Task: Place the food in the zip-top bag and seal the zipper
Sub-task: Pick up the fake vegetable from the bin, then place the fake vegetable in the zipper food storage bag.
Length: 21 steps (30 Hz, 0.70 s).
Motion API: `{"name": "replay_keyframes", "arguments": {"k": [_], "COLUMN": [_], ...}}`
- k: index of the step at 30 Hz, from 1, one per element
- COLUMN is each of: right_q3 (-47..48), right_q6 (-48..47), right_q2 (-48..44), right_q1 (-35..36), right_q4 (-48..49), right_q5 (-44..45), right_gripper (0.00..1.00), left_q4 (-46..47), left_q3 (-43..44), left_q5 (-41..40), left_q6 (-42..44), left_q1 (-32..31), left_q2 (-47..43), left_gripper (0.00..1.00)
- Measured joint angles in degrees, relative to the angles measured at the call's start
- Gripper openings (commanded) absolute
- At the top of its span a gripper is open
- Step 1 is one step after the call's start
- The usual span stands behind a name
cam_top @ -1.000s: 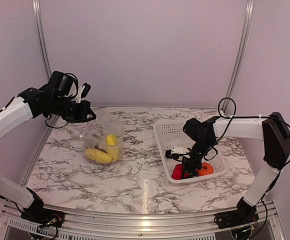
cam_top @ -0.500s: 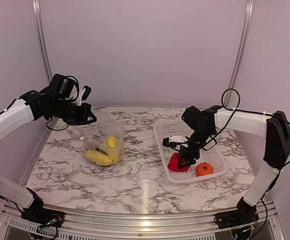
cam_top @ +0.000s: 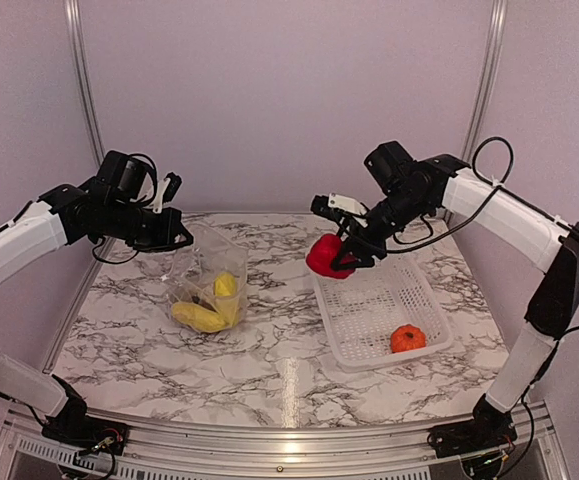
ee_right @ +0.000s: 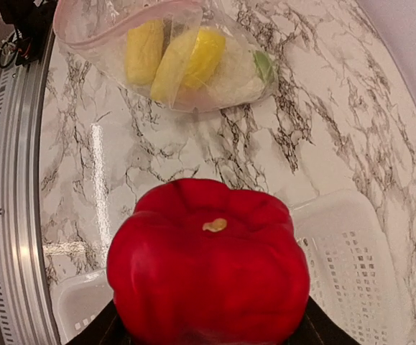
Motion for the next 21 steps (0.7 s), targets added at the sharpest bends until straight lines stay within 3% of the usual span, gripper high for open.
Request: {"name": "replay_keyframes", "arguments": {"k": [11,15,21], "right_q3": [16.7,21.6,21.7], "right_q6": [3.0,4.7,7.4], "right_q2": [5.7,9.2,10.8], "right_q1": [11.2,11.8,11.8], "right_q4": [3.8,6.4,11.7], "right_q5": [-2.4,-3.7,-5.8], "right_gripper": [0.54,0.54,0.56], "left_q4": [0.0,-0.1,-0.4], "left_q3": [0.1,0.9,1.7], "left_q5": [0.0,0.1,0.2], "left_q6": [-0.4,-0.4,-0.7], "left_q1": [0.0,0.0,0.0], "left_q2": [0.0,0.2,0.2], "left_gripper": [0.0,0.0,0.0]}}
